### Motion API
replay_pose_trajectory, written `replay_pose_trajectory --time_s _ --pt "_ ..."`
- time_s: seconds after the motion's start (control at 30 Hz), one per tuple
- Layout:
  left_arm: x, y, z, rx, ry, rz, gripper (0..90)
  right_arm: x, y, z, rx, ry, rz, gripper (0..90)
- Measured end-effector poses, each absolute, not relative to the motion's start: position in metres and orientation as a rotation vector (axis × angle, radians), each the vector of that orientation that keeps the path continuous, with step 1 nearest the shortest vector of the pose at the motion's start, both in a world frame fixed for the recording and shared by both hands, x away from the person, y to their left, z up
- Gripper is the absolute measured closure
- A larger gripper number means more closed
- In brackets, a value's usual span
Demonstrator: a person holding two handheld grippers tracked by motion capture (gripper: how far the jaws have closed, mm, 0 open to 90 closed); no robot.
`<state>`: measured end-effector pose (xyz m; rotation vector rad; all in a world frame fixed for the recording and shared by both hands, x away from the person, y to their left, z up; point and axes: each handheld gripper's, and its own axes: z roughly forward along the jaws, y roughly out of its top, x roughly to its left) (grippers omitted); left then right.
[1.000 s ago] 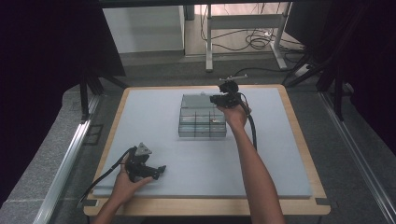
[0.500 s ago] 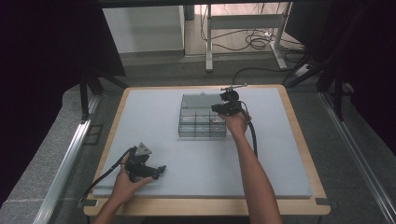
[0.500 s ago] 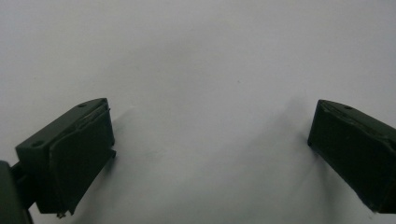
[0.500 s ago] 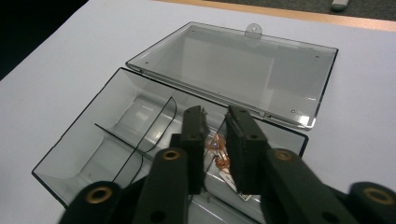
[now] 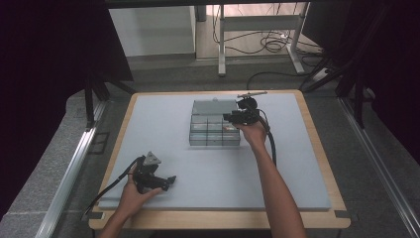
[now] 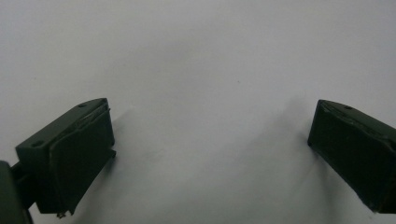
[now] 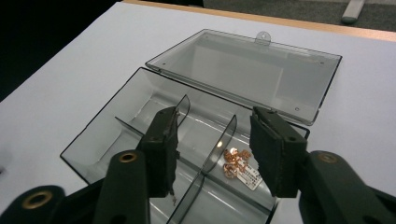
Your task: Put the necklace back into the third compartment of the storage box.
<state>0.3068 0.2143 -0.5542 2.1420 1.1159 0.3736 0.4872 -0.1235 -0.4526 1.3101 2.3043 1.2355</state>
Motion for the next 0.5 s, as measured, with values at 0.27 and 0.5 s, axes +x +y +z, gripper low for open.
replay_pose_trajectory --time_s 0.27,0.5 --pt "0.307 0.214 -0.554 2.143 1.116 0.374 0.3 0.458 -0.141 -0.445 1.291 2.276 1.294 39.8" --pt "0.307 0.214 -0.554 2.143 1.116 0.374 0.3 0.42 -0.174 -0.445 1.256 2.274 1.303 35.2"
